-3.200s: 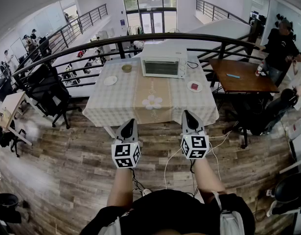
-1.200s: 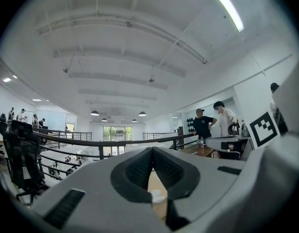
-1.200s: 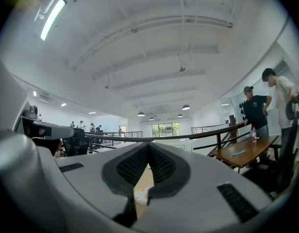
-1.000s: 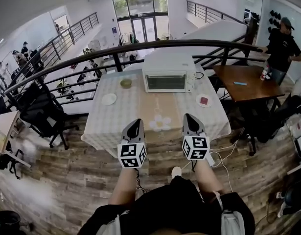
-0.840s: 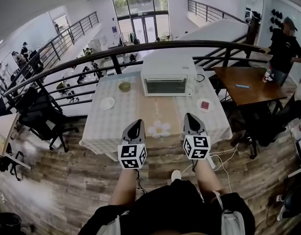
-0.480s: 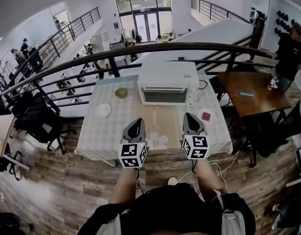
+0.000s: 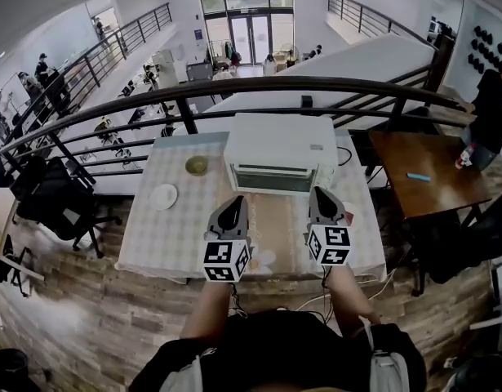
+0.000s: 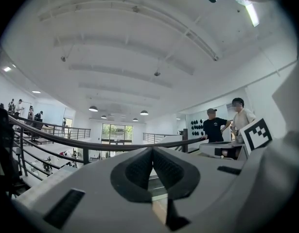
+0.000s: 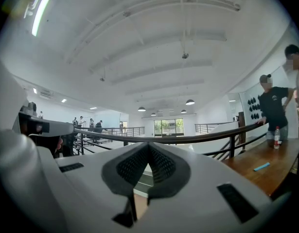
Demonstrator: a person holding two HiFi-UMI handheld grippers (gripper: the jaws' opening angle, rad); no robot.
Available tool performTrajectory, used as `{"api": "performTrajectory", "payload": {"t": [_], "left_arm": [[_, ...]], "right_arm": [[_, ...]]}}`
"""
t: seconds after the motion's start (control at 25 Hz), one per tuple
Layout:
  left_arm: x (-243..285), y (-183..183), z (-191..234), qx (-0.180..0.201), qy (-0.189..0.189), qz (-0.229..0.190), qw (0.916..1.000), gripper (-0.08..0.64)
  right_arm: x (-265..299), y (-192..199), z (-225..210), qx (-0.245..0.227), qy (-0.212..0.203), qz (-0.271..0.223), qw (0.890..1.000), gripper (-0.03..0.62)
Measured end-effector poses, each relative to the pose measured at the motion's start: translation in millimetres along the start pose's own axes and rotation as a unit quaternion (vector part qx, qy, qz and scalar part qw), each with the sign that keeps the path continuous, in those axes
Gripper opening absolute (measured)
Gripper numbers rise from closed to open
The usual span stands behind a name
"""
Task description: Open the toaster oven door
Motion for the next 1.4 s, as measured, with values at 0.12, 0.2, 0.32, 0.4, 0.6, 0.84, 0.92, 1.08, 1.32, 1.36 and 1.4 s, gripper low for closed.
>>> {"api": "performTrajectory", "payload": {"t": [0.12, 0.2, 0.32, 0.4, 0.6, 0.84, 0.92, 1.08, 1.32, 1.36, 1.4], "left_arm": [[18.9, 4.1, 10.3, 0.004, 0.002, 0.006, 1.0, 0.012], [29.6, 5.9, 19.0, 0.007, 0.007, 0.009, 0.9999, 0.012], [44.7, 7.0, 30.8, 0.009, 0.023, 0.014, 0.9996, 0.012], [54.7, 6.0, 37.4, 0.012, 0.032, 0.014, 0.9993, 0.012], [66.3, 5.5, 53.5, 0.018, 0.044, 0.014, 0.9987, 0.012], [74.5, 6.7, 64.6, 0.019, 0.051, 0.016, 0.9984, 0.012], [74.7, 9.7, 67.5, 0.018, 0.051, 0.019, 0.9984, 0.012], [72.9, 17.2, 69.9, 0.015, 0.053, 0.03, 0.998, 0.012], [71.0, 23.0, 71.0, 0.014, 0.048, 0.035, 0.9981, 0.012], [70.3, 23.8, 72.5, 0.014, 0.046, 0.036, 0.9982, 0.012], [69.4, 24.4, 74.3, 0.014, 0.044, 0.037, 0.9982, 0.012]], "right_arm": [[17.8, 0.8, -3.1, -0.008, 0.005, 0.003, 1.0, 0.002], [27.1, 3.1, -1.7, -0.013, 0.011, 0.006, 1.0, 0.002], [37.2, 2.8, -1.1, -0.01, 0.028, 0.005, 1.0, 0.002], [42.6, 0.5, -2.4, -0.009, 0.043, 0.0, 0.999, 0.003], [59.3, 7.8, -8.0, 0.015, 0.066, 0.024, 0.997, 0.085], [77.2, 26.6, -27.2, 0.023, 0.114, 0.087, 0.989, 0.11], [85.2, 34.4, -31.4, 0.027, 0.118, 0.107, 0.987, 0.118], [102.6, 49.6, -38.1, 0.038, 0.12, 0.143, 0.982, 0.124], [130.7, 68.6, -56.8, 0.072, 0.116, 0.186, 0.973, 0.124], [135.6, 71.7, -59.2, 0.077, 0.116, 0.194, 0.971, 0.124], [140.3, 74.1, -60.9, 0.082, 0.116, 0.203, 0.969, 0.126]]}}
Point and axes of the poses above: the fingertips, and each gripper's own axes: x forward along the fingers, z to its left, y out of its underside, the point moved 7 cm from there along -x, backward along the fingers, and after that the axes turned 4 degrees about -y, right-handed, at the moved point
